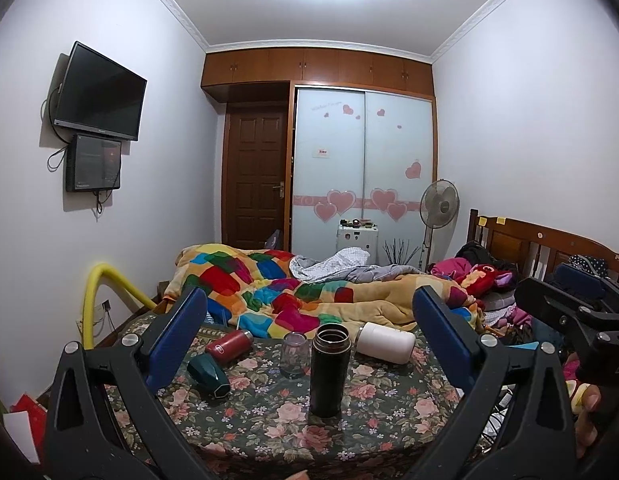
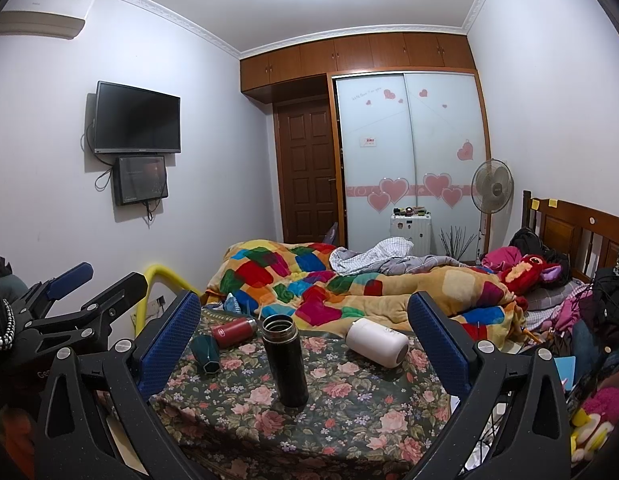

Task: Flip cup upright

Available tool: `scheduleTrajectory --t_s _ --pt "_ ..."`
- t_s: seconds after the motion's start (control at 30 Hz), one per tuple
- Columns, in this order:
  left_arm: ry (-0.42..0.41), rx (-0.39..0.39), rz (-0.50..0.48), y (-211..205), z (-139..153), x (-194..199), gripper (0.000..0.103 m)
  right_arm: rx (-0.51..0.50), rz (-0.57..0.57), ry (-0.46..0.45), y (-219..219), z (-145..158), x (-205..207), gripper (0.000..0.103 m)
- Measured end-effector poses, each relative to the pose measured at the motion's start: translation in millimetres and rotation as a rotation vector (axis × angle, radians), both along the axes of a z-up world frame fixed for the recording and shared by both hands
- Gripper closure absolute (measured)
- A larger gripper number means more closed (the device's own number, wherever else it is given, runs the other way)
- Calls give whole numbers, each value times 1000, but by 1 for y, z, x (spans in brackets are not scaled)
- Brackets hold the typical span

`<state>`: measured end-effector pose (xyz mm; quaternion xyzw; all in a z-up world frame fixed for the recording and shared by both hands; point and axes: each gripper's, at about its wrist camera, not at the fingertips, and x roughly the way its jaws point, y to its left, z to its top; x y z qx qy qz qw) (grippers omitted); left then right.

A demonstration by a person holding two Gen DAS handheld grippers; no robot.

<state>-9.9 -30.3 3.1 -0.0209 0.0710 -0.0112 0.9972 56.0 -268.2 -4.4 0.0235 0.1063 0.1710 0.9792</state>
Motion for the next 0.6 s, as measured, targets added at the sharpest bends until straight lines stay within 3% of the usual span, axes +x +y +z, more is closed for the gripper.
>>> scheduleTrajectory --t_s 0.6 --pt "25 -23 0 14 -8 10 0 -15 3 29 15 -5 9 0"
